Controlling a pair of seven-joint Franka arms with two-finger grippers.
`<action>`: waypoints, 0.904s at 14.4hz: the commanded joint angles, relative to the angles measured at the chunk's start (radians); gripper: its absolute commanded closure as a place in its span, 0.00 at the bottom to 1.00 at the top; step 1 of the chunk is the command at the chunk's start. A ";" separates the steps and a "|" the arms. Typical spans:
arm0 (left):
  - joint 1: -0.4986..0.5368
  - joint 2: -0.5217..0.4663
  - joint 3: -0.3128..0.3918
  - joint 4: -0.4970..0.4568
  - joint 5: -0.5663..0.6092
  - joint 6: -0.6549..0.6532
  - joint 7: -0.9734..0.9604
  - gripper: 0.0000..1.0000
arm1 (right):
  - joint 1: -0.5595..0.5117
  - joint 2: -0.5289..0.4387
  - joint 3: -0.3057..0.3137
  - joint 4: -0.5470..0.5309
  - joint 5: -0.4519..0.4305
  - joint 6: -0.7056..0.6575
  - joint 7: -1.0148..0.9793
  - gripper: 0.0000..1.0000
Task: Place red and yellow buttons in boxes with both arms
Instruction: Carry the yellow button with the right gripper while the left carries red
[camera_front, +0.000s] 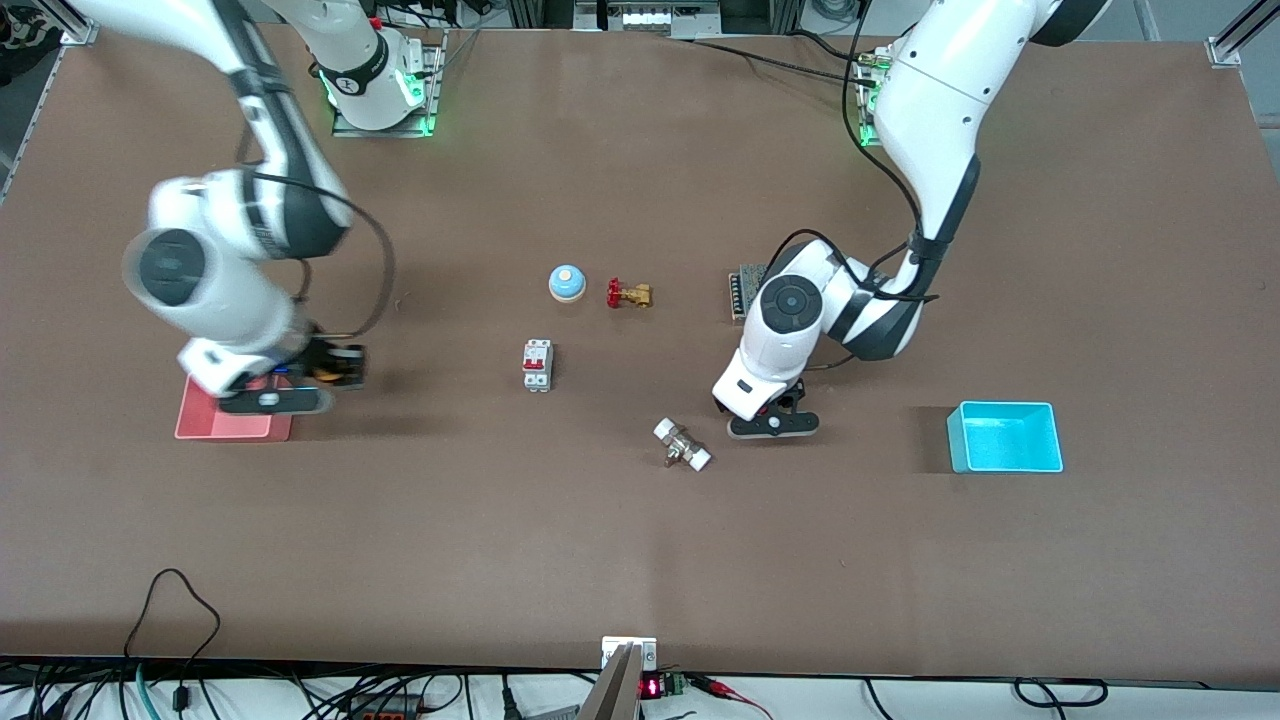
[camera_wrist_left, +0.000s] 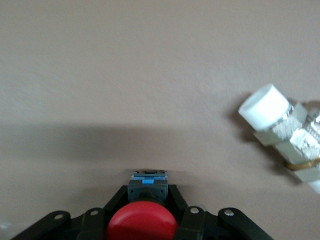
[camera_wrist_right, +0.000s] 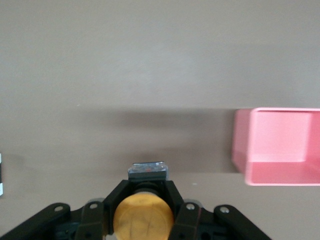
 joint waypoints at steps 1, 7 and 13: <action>0.089 -0.137 -0.005 -0.003 0.020 -0.142 0.125 0.83 | -0.020 0.001 -0.114 0.029 0.104 -0.024 -0.155 0.92; 0.332 -0.231 0.007 -0.002 0.005 -0.225 0.447 0.83 | -0.075 0.103 -0.231 0.099 0.165 -0.002 -0.335 0.92; 0.526 -0.203 0.014 -0.017 -0.006 -0.219 0.667 0.82 | -0.097 0.222 -0.231 0.144 0.160 0.066 -0.338 0.92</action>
